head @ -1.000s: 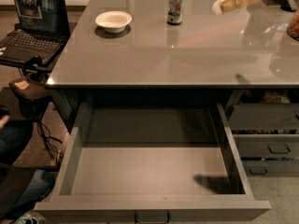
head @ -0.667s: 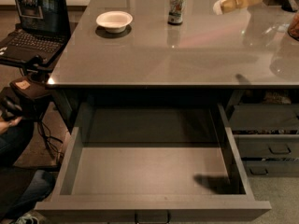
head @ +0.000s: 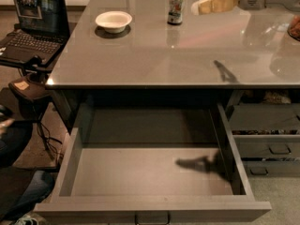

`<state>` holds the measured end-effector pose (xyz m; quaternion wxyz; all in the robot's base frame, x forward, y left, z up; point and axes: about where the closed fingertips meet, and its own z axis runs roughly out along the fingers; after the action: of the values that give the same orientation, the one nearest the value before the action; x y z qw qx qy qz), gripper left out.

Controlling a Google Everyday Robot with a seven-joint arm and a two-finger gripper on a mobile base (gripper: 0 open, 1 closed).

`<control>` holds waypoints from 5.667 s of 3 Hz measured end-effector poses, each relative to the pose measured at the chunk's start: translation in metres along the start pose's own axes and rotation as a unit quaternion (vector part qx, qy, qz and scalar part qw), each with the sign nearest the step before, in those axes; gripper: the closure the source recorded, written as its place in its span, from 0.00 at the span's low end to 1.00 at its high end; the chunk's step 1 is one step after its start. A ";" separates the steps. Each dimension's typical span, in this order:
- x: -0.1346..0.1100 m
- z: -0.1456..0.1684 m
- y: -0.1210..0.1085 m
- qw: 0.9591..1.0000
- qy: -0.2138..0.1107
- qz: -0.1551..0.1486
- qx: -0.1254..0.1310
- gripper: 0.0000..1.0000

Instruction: Place 7up can into top drawer

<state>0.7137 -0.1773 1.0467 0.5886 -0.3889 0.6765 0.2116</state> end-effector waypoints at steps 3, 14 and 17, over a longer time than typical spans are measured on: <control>0.006 0.002 -0.023 0.990 0.057 0.023 0.127 0.00; 0.060 0.152 -0.120 0.946 -0.066 0.147 0.282 0.00; 0.058 0.161 -0.186 0.939 -0.104 0.109 0.309 0.00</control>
Offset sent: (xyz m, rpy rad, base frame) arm 0.0863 -0.0555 -0.0670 0.1461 0.1200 -0.8343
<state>0.9595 -0.1865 0.9876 0.7202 -0.0868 0.6819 0.0942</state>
